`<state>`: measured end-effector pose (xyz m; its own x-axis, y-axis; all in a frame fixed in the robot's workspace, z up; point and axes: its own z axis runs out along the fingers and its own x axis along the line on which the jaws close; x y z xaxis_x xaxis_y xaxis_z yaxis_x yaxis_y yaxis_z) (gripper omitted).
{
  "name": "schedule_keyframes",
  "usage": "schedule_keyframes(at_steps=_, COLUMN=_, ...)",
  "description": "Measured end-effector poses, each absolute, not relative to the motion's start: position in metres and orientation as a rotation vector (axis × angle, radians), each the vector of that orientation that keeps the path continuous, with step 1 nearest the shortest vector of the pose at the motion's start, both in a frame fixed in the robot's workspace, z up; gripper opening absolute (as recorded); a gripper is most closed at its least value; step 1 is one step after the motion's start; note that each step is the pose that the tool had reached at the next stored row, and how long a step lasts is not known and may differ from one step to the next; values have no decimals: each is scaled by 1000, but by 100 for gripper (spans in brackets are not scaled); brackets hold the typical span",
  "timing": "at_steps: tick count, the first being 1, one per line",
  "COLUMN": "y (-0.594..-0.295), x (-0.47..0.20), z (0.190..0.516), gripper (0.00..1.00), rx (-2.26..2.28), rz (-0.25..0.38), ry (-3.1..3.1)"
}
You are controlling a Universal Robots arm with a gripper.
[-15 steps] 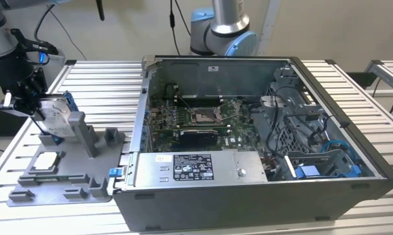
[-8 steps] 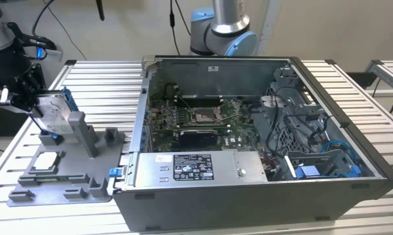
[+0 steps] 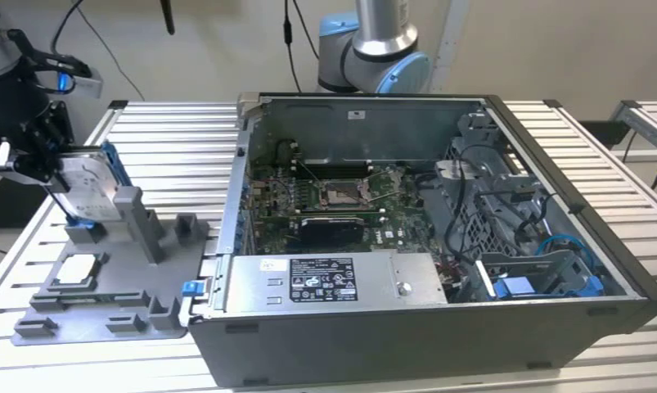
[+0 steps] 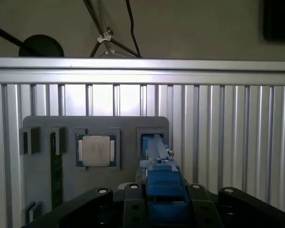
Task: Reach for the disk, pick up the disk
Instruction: 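Pick up the disk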
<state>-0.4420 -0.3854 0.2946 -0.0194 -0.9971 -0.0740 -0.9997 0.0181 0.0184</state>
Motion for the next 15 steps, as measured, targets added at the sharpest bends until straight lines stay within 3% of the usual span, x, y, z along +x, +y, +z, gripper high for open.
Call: schedule_keyframes(at_steps=15, y=-385, x=-442, z=315, gripper=0, rx=-2171, rz=101, ry=2213)
